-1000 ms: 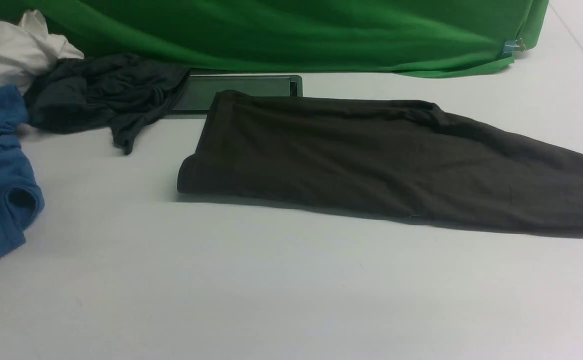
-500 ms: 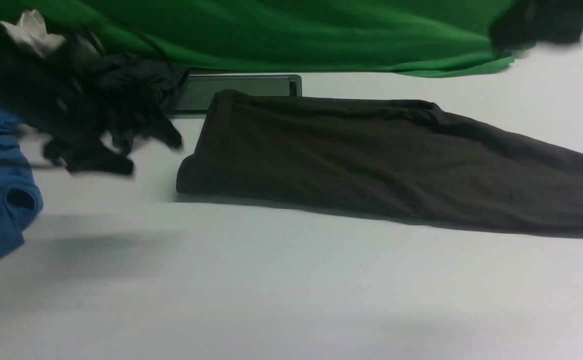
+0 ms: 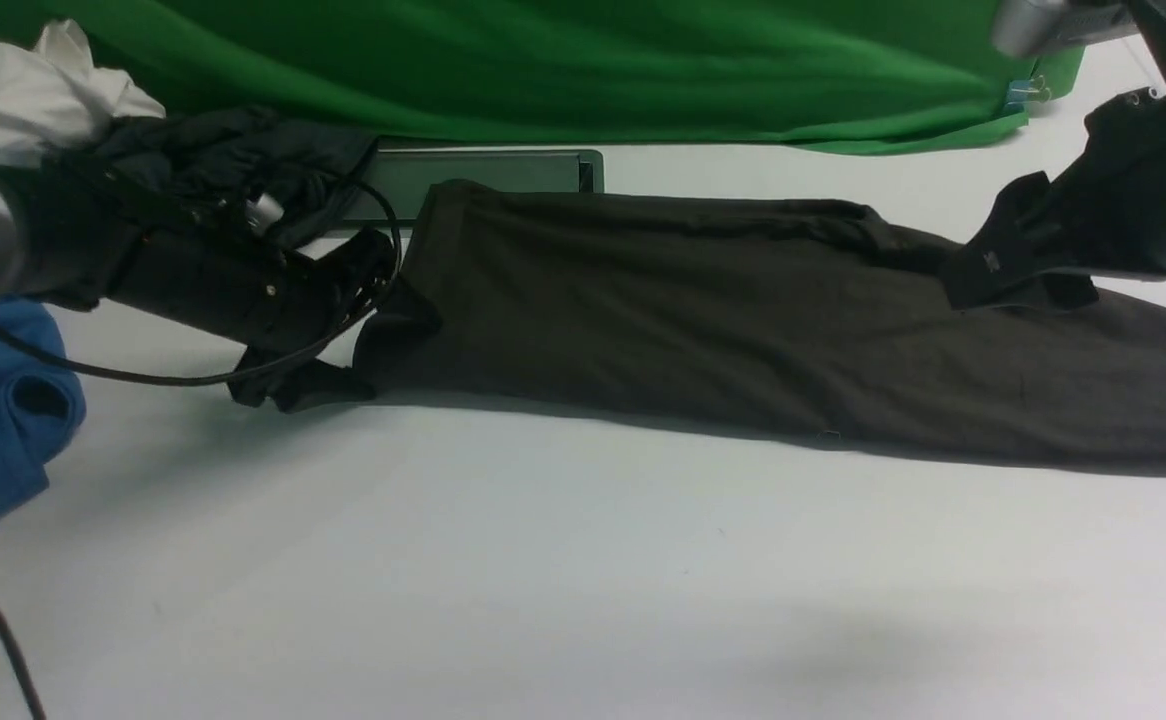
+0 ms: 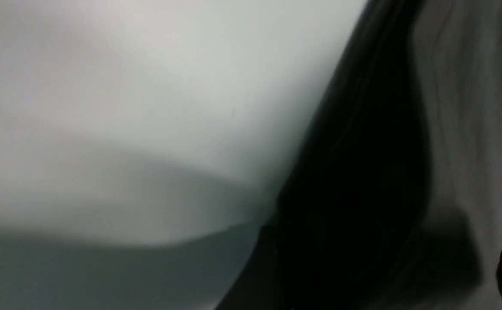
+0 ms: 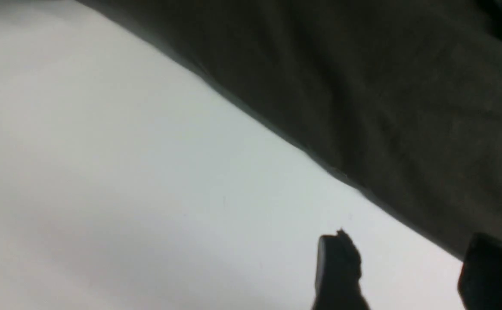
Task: Fold a long-sleeved shirt on a white desktop.
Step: 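Grasp the waist and leg ends of the folded dark trousers and straighten them on the table, then fold the garment over onto itself on the table with the left gripper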
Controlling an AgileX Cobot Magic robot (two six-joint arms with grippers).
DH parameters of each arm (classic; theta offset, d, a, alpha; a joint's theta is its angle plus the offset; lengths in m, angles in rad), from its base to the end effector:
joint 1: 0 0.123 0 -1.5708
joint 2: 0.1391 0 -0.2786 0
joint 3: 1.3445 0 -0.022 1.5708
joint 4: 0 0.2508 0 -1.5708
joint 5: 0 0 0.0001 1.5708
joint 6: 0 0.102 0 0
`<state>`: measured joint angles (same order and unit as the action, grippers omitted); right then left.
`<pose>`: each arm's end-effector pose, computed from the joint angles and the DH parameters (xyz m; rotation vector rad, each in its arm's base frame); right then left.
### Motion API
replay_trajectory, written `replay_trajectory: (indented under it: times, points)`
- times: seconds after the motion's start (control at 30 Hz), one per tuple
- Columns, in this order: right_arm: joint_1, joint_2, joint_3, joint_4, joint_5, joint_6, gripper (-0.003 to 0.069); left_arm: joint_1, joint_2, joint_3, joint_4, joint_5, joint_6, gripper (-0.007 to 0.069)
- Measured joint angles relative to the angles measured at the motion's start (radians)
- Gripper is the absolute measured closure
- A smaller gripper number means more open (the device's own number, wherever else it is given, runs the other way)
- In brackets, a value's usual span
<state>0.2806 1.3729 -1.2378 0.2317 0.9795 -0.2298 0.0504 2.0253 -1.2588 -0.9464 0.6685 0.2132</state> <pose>0.2713 0.0984 0.3260 -0.5580 2.5280 0.3149 0.4058 -0.0310 0.1345 -0.7250 2.6229 -0.8802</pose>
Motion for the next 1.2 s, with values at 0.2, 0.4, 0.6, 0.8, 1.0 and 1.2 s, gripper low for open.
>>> replay_trajectory:
  times: [0.2,0.4,0.6,0.8,1.0,1.2]
  points:
    - [0.0,0.0,0.0,0.0,-0.005,-0.003,0.0291,0.001,0.026,-0.009,-0.045,-0.001,0.057,-0.0026]
    - [0.0,0.0,0.0,0.002,-0.022,0.036,0.0291,0.001,0.036,-0.009,0.013,0.001,0.108,0.0305]
    - [0.0,0.0,0.0,0.037,-0.014,0.197,0.0315,0.008,0.035,-0.006,0.082,0.017,0.096,0.0494]
    - [0.0,-0.001,0.0,0.055,-0.049,0.195,0.0563,0.069,-0.068,0.127,0.12,0.005,0.095,0.0491]
    - [0.0,-0.014,0.0,0.077,-0.149,0.214,0.0641,0.221,-0.268,0.405,0.167,-0.146,0.097,0.0491]
    - [0.0,-0.02,0.0,0.082,-0.253,0.238,0.0642,0.295,-0.343,0.5,0.156,-0.214,0.134,0.0491]
